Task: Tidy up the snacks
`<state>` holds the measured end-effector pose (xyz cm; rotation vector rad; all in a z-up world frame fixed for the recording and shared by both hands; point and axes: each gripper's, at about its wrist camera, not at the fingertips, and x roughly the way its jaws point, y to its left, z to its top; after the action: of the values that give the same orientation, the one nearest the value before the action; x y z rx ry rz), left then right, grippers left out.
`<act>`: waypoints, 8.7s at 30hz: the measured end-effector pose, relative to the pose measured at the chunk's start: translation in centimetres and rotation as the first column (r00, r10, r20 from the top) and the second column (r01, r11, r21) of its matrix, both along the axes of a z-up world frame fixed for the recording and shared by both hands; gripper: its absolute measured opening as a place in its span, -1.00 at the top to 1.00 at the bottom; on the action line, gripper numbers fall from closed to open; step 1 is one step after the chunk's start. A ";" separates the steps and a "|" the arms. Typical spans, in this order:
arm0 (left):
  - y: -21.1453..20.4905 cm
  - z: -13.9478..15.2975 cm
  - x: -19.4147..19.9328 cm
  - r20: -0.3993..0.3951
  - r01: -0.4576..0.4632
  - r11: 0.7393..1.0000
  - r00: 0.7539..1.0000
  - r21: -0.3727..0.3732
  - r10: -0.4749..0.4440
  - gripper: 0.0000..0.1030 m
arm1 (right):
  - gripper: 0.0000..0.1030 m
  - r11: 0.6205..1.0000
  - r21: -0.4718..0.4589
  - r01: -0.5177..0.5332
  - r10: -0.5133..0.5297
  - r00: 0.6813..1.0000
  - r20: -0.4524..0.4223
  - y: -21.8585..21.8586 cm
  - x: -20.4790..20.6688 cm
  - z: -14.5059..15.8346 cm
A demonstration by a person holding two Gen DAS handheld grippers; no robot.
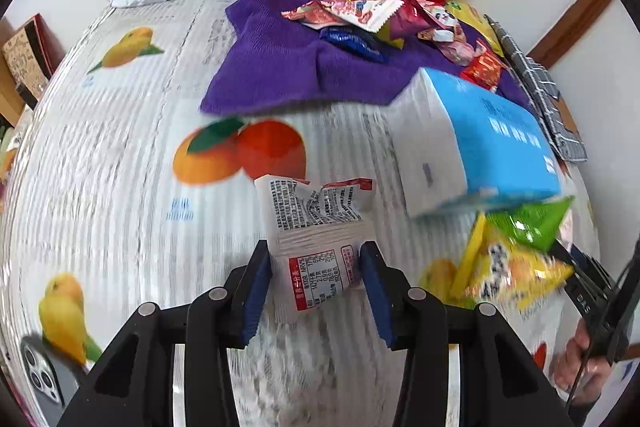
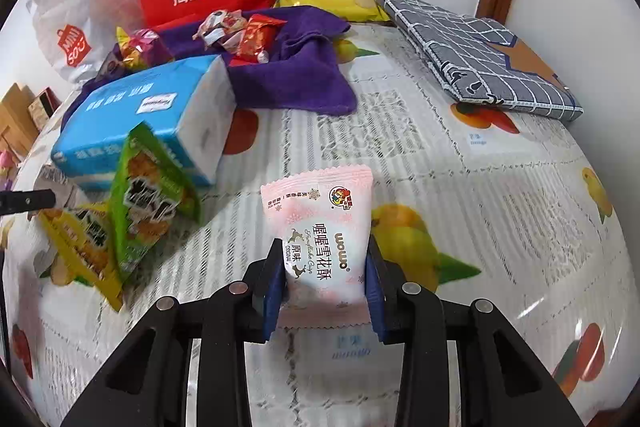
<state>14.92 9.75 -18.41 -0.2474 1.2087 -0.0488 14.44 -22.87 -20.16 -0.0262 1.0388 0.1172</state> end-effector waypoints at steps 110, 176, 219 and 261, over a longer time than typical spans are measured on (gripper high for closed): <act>-2.0 14.6 10.6 0.394 -0.111 0.984 0.918 0.141 0.047 0.08 | 0.27 0.983 0.068 -0.173 0.146 0.945 0.294 7.6 14.4 15.1; 2.0 5.9 21.4 0.127 -0.129 0.985 0.985 0.118 0.114 0.08 | 0.26 0.967 -0.038 -0.251 0.251 0.968 -0.025 12.0 24.4 3.4; 1.0 6.0 21.3 0.123 -0.066 0.996 0.991 0.053 0.059 -0.20 | 0.08 0.969 -0.036 -0.246 0.246 0.969 0.000 11.8 23.8 4.8; -0.6 9.0 20.2 0.215 0.007 1.000 0.976 0.015 -0.010 -0.32 | -0.47 0.967 -0.022 -0.254 0.255 0.958 0.128 11.7 21.9 9.8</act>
<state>35.13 9.15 -9.39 -0.2189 0.9939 -0.0730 36.38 -11.20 -10.36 -0.1707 0.9016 0.3429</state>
